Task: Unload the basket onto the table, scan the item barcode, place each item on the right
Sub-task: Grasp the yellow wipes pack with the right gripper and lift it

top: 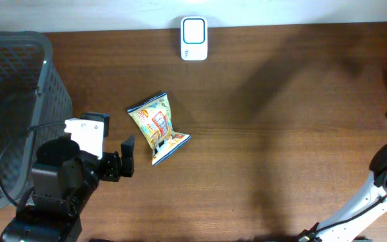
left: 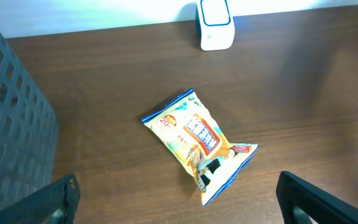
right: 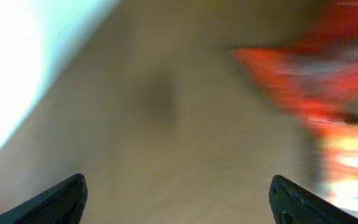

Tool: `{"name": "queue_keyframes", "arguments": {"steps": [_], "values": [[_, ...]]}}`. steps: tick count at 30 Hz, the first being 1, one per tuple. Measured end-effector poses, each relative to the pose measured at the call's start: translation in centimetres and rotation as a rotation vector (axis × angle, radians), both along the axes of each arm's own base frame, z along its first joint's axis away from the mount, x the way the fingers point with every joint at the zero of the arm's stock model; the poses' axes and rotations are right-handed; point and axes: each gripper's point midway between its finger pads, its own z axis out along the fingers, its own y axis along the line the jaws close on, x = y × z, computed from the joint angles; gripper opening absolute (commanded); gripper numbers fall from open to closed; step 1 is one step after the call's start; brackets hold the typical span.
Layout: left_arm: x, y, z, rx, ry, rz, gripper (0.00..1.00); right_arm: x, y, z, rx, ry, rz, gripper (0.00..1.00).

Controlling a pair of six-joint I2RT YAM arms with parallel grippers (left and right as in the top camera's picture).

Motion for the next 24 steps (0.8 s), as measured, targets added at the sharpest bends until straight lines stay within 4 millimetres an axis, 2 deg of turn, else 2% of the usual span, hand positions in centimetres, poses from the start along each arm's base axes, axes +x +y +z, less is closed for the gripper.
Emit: {"name": "queue_keyframes", "arguments": {"steps": [1, 3, 4, 5, 7, 8, 9, 11, 14, 15, 18, 21, 24], "values": [[0.0, 0.0, 0.0, 0.000, 0.000, 0.000, 0.99, 0.8, 3.6, 2.1, 0.056, -0.068, 0.126, 0.92], [0.0, 0.0, 0.0, 0.000, 0.000, 0.000, 0.99, 1.4, 8.7, 4.7, 0.115, -0.136, 0.293, 0.92], [0.0, 0.0, 0.0, 0.000, 0.000, 0.000, 0.99, 1.4, 12.9, 6.1, 0.159, -0.166, 0.420, 0.90], [0.0, 0.0, 0.0, 0.000, 0.000, 0.000, 0.99, 1.2, 17.2, 7.1, 0.201, -0.179, 0.540, 0.78], [0.0, 0.0, 0.0, 0.000, 0.000, 0.000, 0.99, 0.6, 23.9, 7.2, 0.254, -0.162, 0.717, 0.47], [0.0, 0.0, 0.0, 0.000, 0.000, 0.000, 0.99, 0.2, 27.2, 6.9, 0.276, -0.136, 0.796, 0.24], [0.0, 0.0, 0.0, 0.000, 0.000, 0.000, 0.99, -0.6, 32.2, 6.2, 0.299, -0.097, 0.915, 0.04], [0.0, 0.0, 0.0, 0.000, 0.000, 0.000, 0.99, -1.9, 39.3, 4.9, 0.297, -0.043, 1.084, 0.04], [0.0, 0.0, 0.0, 0.000, 0.000, 0.000, 0.99, -3.5, 45.6, 3.0, 0.272, 0.036, 1.204, 0.04], [0.0, 0.0, 0.0, 0.000, 0.000, 0.000, 0.99, -4.5, 48.5, 2.0, 0.273, 0.072, 1.256, 0.04], [0.0, 0.0, 0.0, 0.000, 0.000, 0.000, 0.99, -7.7, 55.3, -0.7, 0.291, 0.171, 1.375, 0.04], [0.0, 0.0, 0.0, 0.000, 0.000, 0.000, 0.99, -11.0, 60.3, -3.3, 0.310, 0.271, 1.448, 0.04], [0.0, 0.0, 0.0, 0.000, 0.000, 0.001, 0.99, -12.1, 62.5, -5.1, 0.315, 0.307, 1.472, 0.04]]}}
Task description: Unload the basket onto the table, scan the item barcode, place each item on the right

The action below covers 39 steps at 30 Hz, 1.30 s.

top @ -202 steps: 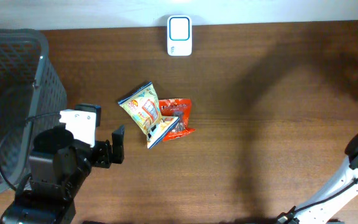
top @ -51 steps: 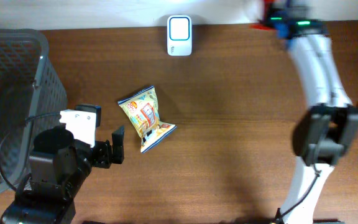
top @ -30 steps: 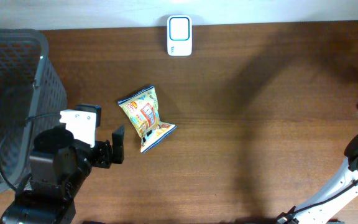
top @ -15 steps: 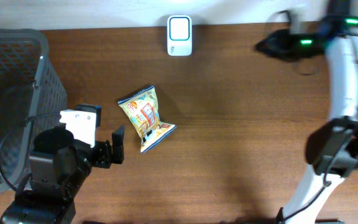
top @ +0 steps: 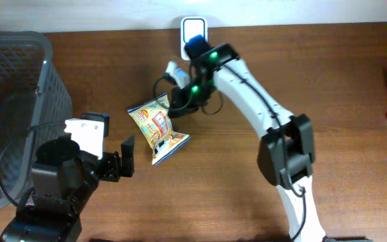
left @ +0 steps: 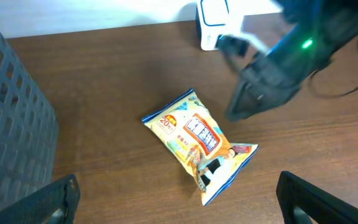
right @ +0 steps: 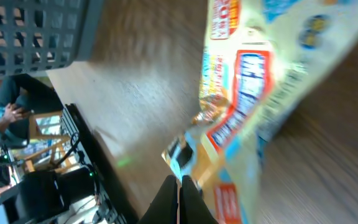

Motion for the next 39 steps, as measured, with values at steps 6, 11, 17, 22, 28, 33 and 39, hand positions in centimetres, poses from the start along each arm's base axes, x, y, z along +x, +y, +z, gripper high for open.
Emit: {"name": "queue_keyframes", "arguments": {"steps": [6, 11, 17, 22, 28, 33, 39], "values": [[0.0, 0.0, 0.0, 0.000, 0.000, -0.001, 0.99, -1.8, 1.4, -5.5, -0.115, 0.105, 0.006, 0.04], [0.0, 0.0, 0.0, 0.000, 0.000, -0.001, 0.99, -1.8, -2.7, -9.1, -0.401, 0.102, -0.057, 0.04], [0.0, 0.0, 0.0, 0.000, 0.000, -0.001, 0.99, 1.2, -9.5, -8.5, -0.669, 0.002, -0.133, 0.04], [0.0, 0.0, 0.0, 0.000, 0.000, -0.001, 0.99, 4.7, -12.8, -3.7, -0.643, -0.037, -0.249, 0.04], [0.0, 0.0, 0.0, 0.000, 0.000, -0.001, 0.99, 5.4, -12.2, -0.2, -0.594, -0.097, -0.266, 0.04], [0.1, 0.0, 0.1, -0.001, -0.005, -0.001, 0.99, 6.0, -11.9, 3.2, -0.539, -0.171, -0.295, 0.06], [0.4, -2.4, 1.7, -0.098, -0.060, -0.104, 0.99, 7.6, -15.8, 5.9, -0.514, -0.201, -0.395, 0.45]]}}
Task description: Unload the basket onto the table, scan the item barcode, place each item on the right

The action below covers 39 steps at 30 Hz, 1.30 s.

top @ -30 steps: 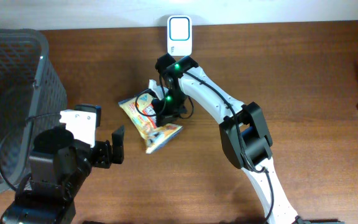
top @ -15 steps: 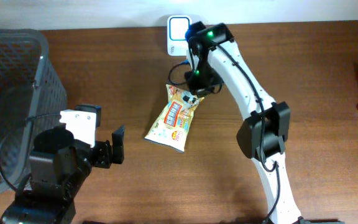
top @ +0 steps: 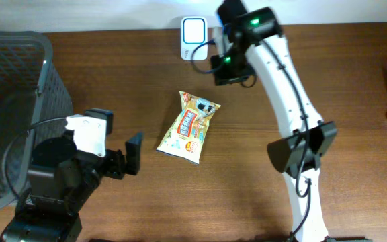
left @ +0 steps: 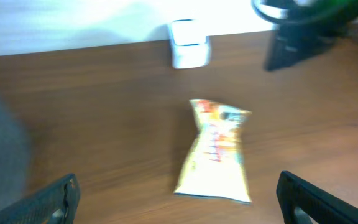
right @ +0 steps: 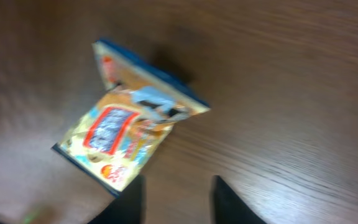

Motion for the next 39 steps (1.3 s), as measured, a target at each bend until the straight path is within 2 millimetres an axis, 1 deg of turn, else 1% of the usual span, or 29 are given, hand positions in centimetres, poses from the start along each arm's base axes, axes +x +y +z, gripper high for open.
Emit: {"name": "queue_keyframes", "arguments": {"steps": [1, 4, 5, 6, 7, 10, 12, 14, 15, 16, 17, 18, 19, 20, 21, 22, 23, 26, 29, 30, 32, 34, 37, 39], "values": [[-0.2, -1.3, 0.4, -0.046, -0.006, -0.063, 0.99, 0.4, -1.1, 0.0, 0.000, 0.000, -0.022, 0.45], [-0.4, -4.1, 1.9, -0.137, -0.036, -0.213, 0.99, 1.5, -4.1, 0.0, 0.008, 0.006, -0.097, 0.23], [-0.4, -4.7, 1.9, -0.156, -0.029, -0.244, 0.99, 1.5, -4.5, 0.0, 0.009, 0.007, -0.104, 0.20], [-0.2, -5.4, 1.4, -0.180, 0.003, -0.274, 0.99, 1.8, -5.4, 0.0, 0.016, 0.007, -0.118, 0.20], [0.3, -5.8, 0.6, -0.196, 0.044, -0.282, 0.99, 1.9, -5.5, 0.1, 0.024, 0.009, -0.130, 0.21], [2.1, -6.7, -3.1, -0.228, 0.219, -0.274, 0.99, 2.1, -5.4, 0.1, 0.036, 0.001, -0.124, 0.21], [3.4, -7.1, -7.2, -0.230, 0.389, -0.222, 1.00, 2.4, -5.1, 0.2, 0.051, -0.012, -0.100, 0.20], [4.2, -6.9, -11.3, -0.207, 0.544, -0.137, 0.93, 2.6, -4.7, 0.2, 0.068, -0.023, -0.078, 0.20], [4.3, -6.9, -12.8, -0.192, 0.601, -0.096, 0.77, 2.8, -4.5, 0.2, 0.076, -0.032, -0.068, 0.20], [4.3, -6.9, -14.1, -0.174, 0.647, -0.060, 0.58, 3.2, -4.4, 0.0, 0.083, -0.043, -0.061, 0.20], [4.4, -7.2, -15.6, -0.147, 0.692, -0.032, 0.54, 3.6, -4.2, -0.2, 0.088, -0.055, -0.056, 0.21], [4.4, -7.6, -16.7, -0.127, 0.724, -0.018, 0.44, 4.0, -4.1, -0.3, 0.092, -0.069, -0.053, 0.31], [4.2, -8.0, -17.7, -0.108, 0.753, -0.012, 0.36, 4.4, -4.0, -0.4, 0.095, -0.080, -0.052, 0.38], [4.1, -8.6, -19.1, -0.085, 0.795, 0.001, 0.17, 4.8, -3.9, -0.4, 0.102, -0.099, -0.050, 0.38], [3.9, -9.0, -20.1, -0.073, 0.825, 0.008, 0.06, 5.1, -3.8, -0.4, 0.103, -0.111, -0.042, 0.34], [3.8, -9.4, -20.9, -0.066, 0.848, 0.018, 0.00, 5.3, -3.8, -0.3, 0.105, -0.120, -0.043, 0.18], [3.9, -9.6, -21.7, -0.062, 0.871, 0.034, 0.00, 5.4, -3.7, -0.3, 0.109, -0.123, -0.043, 0.04], [4.5, -9.9, -23.5, -0.073, 0.907, 0.081, 0.00, 5.4, -3.6, -0.4, 0.111, -0.123, -0.036, 0.04], [5.5, -10.4, -24.9, -0.125, 0.930, 0.150, 0.00, 5.2, -3.4, -1.3, 0.112, -0.104, -0.030, 0.04], [6.3, -10.9, -25.1, -0.153, 0.916, 0.158, 0.00, 5.2, -3.2, -1.7, 0.112, -0.096, -0.024, 0.04], [7.3, -11.6, -24.9, -0.198, 0.886, 0.155, 0.00, 5.0, -2.4, -2.4, 0.135, -0.084, 0.007, 0.04], [7.9, -12.0, -24.6, -0.225, 0.866, 0.152, 0.00, 4.5, -1.2, -3.3, 0.173, -0.060, 0.042, 0.04], [8.2, -12.0, -24.5, -0.231, 0.859, 0.163, 0.00, 4.3, 1.1, -4.1, 0.270, -0.056, 0.108, 0.04], [8.6, -11.8, -24.8, -0.224, 0.847, 0.177, 0.00, 4.5, 2.5, -4.4, 0.329, -0.068, 0.142, 0.04]]}}
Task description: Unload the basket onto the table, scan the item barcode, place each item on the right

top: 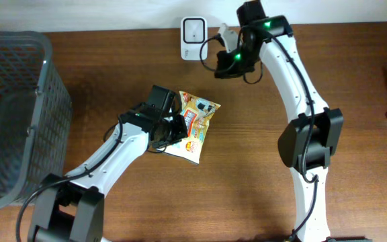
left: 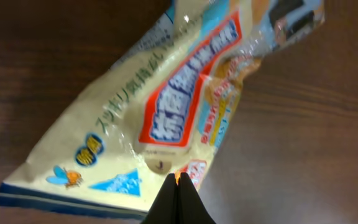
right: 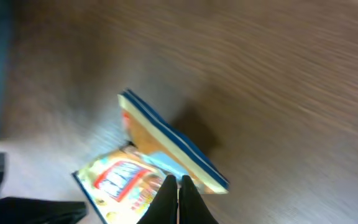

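The yellow and blue snack bag (top: 197, 121) lies flat on the brown table, front side up. My left gripper (top: 172, 130) is down on the bag's left half. In the left wrist view the left gripper (left: 178, 178) is shut, with a sliver of the bag (left: 166, 106) between its tips. My right gripper (top: 222, 69) hangs shut and empty above the table, just right of the white scanner (top: 193, 29). In the right wrist view, the right gripper (right: 179, 182) has the bag (right: 123, 180) well below it. No barcode shows.
A dark mesh basket (top: 42, 74) fills the left end of the table. Red and orange packets lie at the far right edge. The scanner stands against the back edge.
My left arm has come from the table's left front onto the bag, and its gripper, open then, is now shut on it. The right gripper has shut near the scanner. The bag has not moved.
The bag first lay left of centre, with both grippers open and the right arm at the far right. Then the right gripper was shut at the bag's upper end. Later the bag lay turned and further right, the right gripper open by the scanner. Now the left gripper holds the bag.
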Tool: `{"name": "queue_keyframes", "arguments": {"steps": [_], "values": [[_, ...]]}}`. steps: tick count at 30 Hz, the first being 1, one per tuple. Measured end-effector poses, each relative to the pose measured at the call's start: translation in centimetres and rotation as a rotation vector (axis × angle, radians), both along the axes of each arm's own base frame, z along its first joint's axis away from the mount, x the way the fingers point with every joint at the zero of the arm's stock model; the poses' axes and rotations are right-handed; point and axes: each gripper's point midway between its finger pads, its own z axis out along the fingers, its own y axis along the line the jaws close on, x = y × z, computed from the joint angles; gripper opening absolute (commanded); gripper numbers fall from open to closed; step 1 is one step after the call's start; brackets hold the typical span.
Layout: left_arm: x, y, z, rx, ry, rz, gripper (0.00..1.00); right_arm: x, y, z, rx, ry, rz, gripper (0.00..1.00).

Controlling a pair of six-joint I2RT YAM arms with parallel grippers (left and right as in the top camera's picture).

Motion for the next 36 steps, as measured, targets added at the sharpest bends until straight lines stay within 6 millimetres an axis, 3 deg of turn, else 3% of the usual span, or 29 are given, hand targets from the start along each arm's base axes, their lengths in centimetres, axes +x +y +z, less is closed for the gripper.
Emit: {"name": "queue_keyframes", "arguments": {"steps": [6, 11, 17, 21, 24, 27, 30, 34, 36], "values": [[0.2, 0.9, -3.7, 0.079, 0.055, 0.019, 0.00, -1.1, 2.9, -2.8, 0.105, 0.039, 0.065, 0.04], [0.5, 1.7, -4.4, 0.129, 0.052, 0.039, 0.00, -1.5, 3.4, -6.1, 0.116, 0.055, 0.066, 0.04], [0.9, 4.0, -4.7, 0.262, 0.016, 0.050, 0.00, -3.1, 1.4, -12.0, 0.001, 0.142, -0.027, 0.04], [1.2, 6.2, -4.7, 0.398, -0.021, 0.029, 0.00, -4.3, -1.4, -13.7, -0.159, 0.225, -0.134, 0.04], [1.3, 7.8, -4.4, 0.472, -0.022, 0.036, 0.00, -4.9, -3.0, -13.6, -0.252, 0.244, -0.183, 0.04], [2.9, 9.1, -2.7, 0.499, -0.038, 0.074, 0.00, -5.9, -4.7, -12.4, -0.341, 0.261, -0.209, 0.04], [4.5, 9.2, -0.8, 0.441, -0.041, 0.103, 0.00, -5.6, -4.7, -8.4, -0.323, 0.195, -0.207, 0.04], [5.0, 6.8, 0.4, 0.207, -0.010, 0.037, 0.00, -4.9, -3.0, -2.1, -0.199, 0.058, -0.131, 0.04], [4.9, 5.5, 0.8, 0.101, -0.001, -0.027, 0.00, -5.3, -1.7, -1.1, -0.127, 0.044, -0.064, 0.04]]}}
